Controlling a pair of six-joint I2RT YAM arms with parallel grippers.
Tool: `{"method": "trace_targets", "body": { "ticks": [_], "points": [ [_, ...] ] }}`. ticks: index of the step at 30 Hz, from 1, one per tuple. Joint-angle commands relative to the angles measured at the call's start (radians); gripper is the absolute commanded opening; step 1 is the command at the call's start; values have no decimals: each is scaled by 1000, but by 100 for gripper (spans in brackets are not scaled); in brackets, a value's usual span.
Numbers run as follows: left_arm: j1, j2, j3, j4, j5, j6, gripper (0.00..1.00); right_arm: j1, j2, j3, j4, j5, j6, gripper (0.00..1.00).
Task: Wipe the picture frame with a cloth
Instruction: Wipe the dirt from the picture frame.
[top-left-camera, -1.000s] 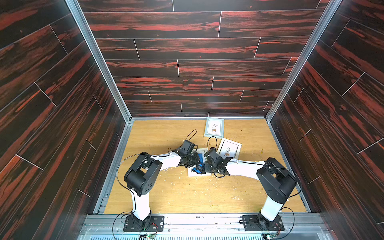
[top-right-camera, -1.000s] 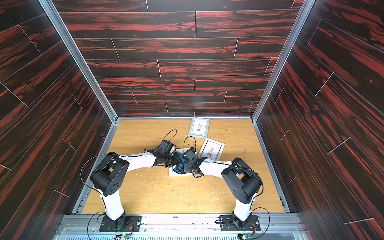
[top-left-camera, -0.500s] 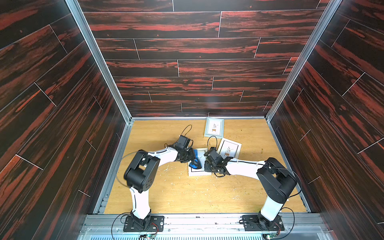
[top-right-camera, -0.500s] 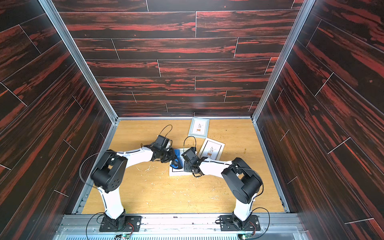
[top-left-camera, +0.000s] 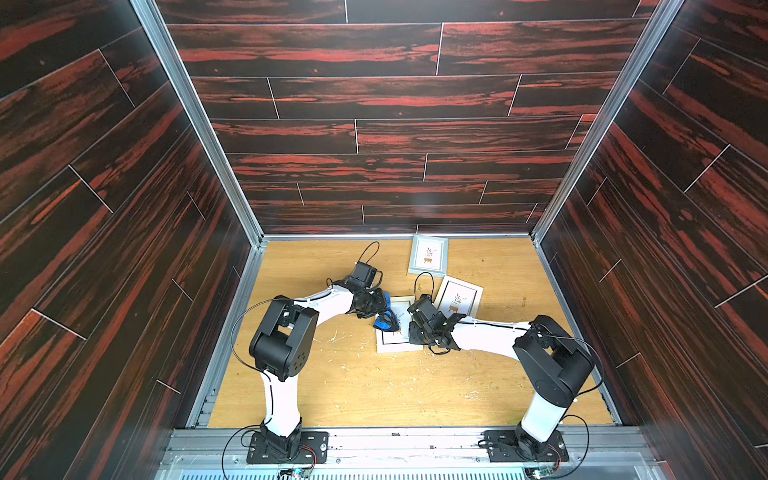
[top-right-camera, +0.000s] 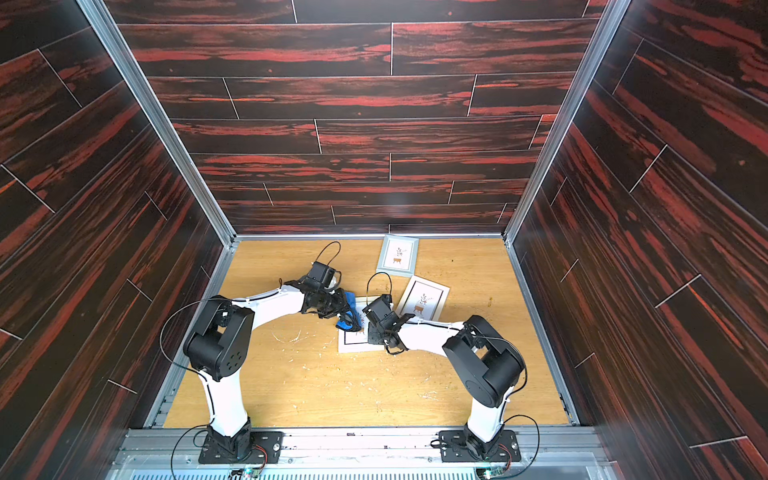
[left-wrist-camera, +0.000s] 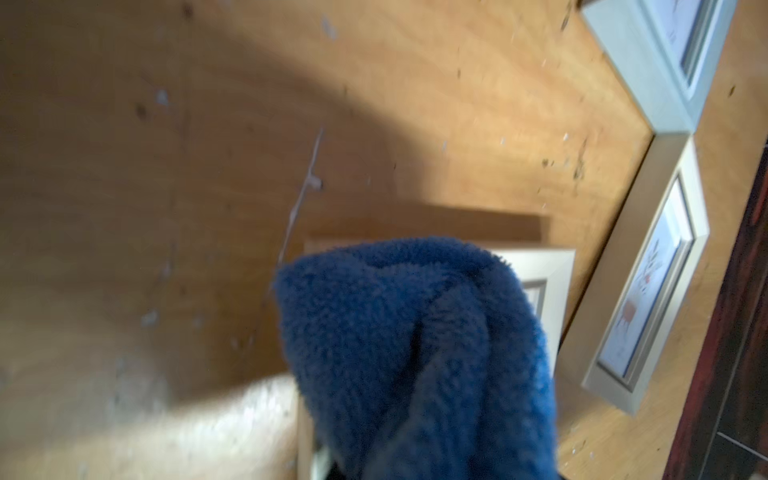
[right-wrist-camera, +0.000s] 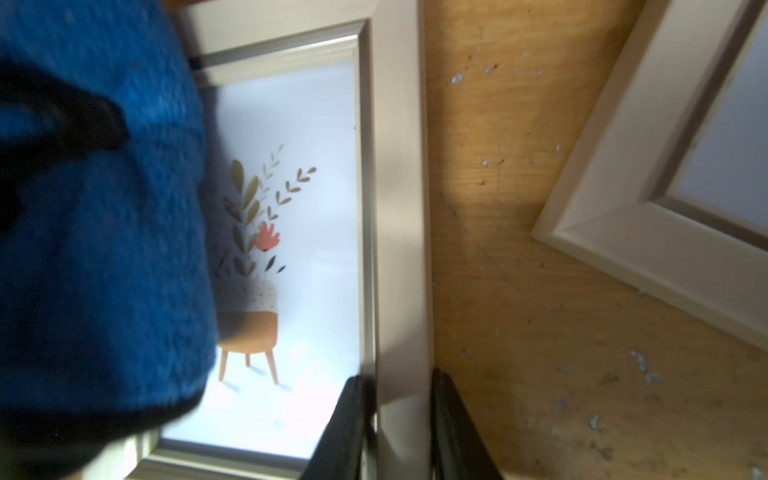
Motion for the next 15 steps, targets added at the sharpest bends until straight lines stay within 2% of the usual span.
{"method": "trace_targets", "body": {
  "ticks": [1,4,6,12,15],
  "points": [
    [-54,-125,-165,-34,-28,-39,0,-6,-4,14,-65,48,-10,0],
    [-80,-192,-280,26,-11,-77,0,-5,-5,9,-62,50,-23,0],
    [-74,-189,-279,43,-6,-81,0,-6,-5,8,-63,53,-24,0],
    [16,-23,-4,-22,2,-6,0,-5,-27,-3,-58,49,-15,0],
    [33,38,100,-81,-19,16,0,-5,-38,-13,-51,42,-8,0]
  ]
}}
